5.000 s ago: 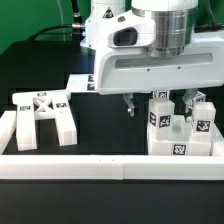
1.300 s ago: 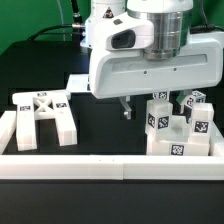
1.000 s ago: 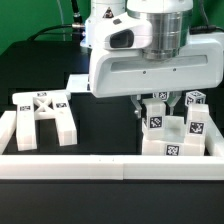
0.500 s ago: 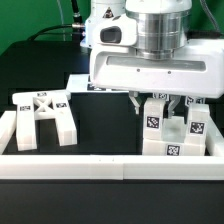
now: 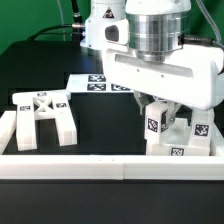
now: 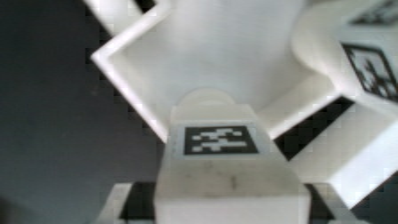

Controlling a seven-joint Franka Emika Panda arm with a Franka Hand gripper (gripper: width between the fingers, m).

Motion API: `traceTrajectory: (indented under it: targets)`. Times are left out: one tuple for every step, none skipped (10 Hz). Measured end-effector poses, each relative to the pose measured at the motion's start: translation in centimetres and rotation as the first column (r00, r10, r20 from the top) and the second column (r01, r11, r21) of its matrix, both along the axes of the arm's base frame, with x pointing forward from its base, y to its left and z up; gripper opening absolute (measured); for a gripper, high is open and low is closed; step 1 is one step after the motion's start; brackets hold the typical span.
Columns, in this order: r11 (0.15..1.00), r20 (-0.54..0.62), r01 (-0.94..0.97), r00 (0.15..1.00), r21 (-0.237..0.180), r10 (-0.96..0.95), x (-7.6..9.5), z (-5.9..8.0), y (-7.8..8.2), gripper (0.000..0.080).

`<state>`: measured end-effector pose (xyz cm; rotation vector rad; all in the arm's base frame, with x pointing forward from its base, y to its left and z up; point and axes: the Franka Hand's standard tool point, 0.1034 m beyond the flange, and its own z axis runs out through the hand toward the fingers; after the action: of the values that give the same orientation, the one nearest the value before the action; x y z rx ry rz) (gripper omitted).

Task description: Assemble chair

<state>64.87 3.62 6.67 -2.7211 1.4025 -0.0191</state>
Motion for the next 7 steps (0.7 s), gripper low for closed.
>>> traceTrajectory:
  targets:
    - [0.998, -0.005, 0.066, 0.998, 0.003, -0.066, 0.01, 0.0, -0.03, 0.029]
    - [0.994, -0.008, 0.109, 0.994, 0.005, -0.109, 0.01, 0.0, -0.07, 0.029]
    - [0.991, -0.009, 0.131, 0.991, 0.005, -0.131, 0.01, 0.0, -0.14, 0.029]
    - [0.988, -0.01, 0.152, 0.988, 0.006, -0.152, 0.03, 0.0, -0.1, 0.029]
    - [0.995, -0.006, 0.103, 0.995, 0.003, -0.103, 0.02, -0.01, -0.11, 0.0385]
    - [0.997, -0.029, 0.076, 0.997, 0.004, -0.075, -0.22, 0.05, 0.12, 0.0533]
    - [1.0, -0.023, -0.01, 1.0, 0.0, 0.01, -0.17, 0.12, 0.2, 0.0533]
